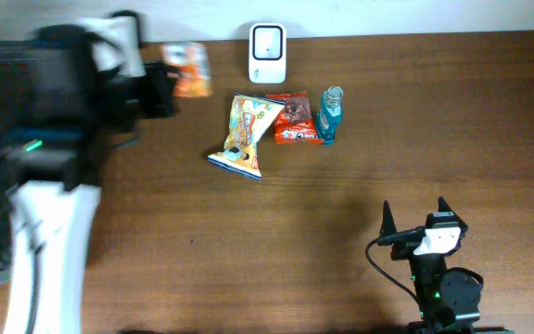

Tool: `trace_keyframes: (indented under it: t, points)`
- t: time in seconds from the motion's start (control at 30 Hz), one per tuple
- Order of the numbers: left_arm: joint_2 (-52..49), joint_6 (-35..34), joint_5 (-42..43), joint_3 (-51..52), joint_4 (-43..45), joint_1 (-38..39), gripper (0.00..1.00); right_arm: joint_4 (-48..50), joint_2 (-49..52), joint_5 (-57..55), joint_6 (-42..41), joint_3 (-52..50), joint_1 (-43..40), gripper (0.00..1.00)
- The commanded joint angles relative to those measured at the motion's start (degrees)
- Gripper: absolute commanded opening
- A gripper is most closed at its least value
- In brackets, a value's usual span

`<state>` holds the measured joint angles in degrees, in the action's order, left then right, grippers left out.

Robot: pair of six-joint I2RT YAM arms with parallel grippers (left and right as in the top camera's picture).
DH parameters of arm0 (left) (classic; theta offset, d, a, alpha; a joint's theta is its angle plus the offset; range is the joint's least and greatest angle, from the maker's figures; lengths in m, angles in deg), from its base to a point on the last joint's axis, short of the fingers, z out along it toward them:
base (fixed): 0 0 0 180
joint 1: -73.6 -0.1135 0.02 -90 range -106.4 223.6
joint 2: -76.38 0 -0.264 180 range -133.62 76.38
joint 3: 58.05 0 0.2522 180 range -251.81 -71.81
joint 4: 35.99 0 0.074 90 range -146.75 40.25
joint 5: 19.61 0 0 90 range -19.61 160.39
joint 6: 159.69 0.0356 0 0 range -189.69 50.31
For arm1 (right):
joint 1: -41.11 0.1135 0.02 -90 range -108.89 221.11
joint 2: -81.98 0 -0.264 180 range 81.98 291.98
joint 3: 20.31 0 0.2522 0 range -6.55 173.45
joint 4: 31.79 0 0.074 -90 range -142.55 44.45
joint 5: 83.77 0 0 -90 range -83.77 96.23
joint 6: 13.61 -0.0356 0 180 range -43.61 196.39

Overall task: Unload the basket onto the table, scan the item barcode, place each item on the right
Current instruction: 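Carry the orange tissue pack to the scanner and drop it on the red bag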

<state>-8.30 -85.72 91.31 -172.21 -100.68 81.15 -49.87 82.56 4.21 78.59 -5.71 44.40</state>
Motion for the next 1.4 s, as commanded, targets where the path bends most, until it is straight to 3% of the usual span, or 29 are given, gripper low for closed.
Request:
trace_keyframes:
  t: [0.0, 0.1, 0.37, 0.5, 0.53, 0.6, 0.67, 0.83, 1.0, 1.1, 1.23, 1.37]
  points:
    - [-8.5, 0.3, -9.2, 0.1, 1.8, 8.2, 0.00, -0.2, -0.4, -0.1, 0.4, -0.5, -0.4, 0.98]
    - [-18.8, 0.3, -14.6, 0.1, 6.5, 13.7, 0.00, -0.2, -0.4, -0.1, 0.4, -0.5, -0.4, 0.98]
    - [-34.7, 0.3, -14.8, 0.1, 13.7, 18.2, 0.03, -0.2, -0.4, -0.1, 0.4, -0.5, -0.4, 0.98]
    - [-37.0, 0.3, -14.8, 0.1, 13.9, 18.3, 0.30, -0.2, -0.4, -0.1, 0.4, -0.5, -0.4, 0.98]
    - [-36.9, 0.3, -14.8, -0.2, 14.0, 18.2, 0.56, -0.2, -0.4, -0.1, 0.4, -0.5, -0.4, 0.98]
    - [-36.5, 0.3, -14.8, -2.1, 13.1, 18.1, 0.79, -0.2, -0.4, -0.1, 0.4, -0.5, -0.4, 0.98]
    - [-35.2, 0.4, -14.8, -5.9, 9.6, 17.8, 0.88, -0.2, -0.4, -0.1, 0.4, -0.5, -0.4, 0.98]
    - [-28.2, 2.3, -14.8, -15.5, -0.4, 15.8, 0.93, -0.2, -0.4, -0.1, 0.4, -0.5, -0.4, 0.98]
    - [-13.0, 2.2, -14.8, -16.8, -8.8, 5.5, 0.99, -0.2, -0.4, -0.1, 0.4, -0.5, -0.4, 0.98]
    - [-4.8, 2.2, -14.8, -16.8, -14.1, -6.2, 0.99, -0.2, -0.4, -0.1, 0.4, -0.5, -0.4, 0.98]
    - [-0.1, 2.2, -14.8, -16.8, -20.4, -22.1, 0.99, -0.2, -0.4, -0.1, 0.4, -0.5, -0.4, 0.98]
    - [-0.8, 2.2, -14.8, -16.8, -23.8, -32.4, 0.99, -0.2, -0.4, -0.1, 0.4, -0.5, -0.4, 0.98]
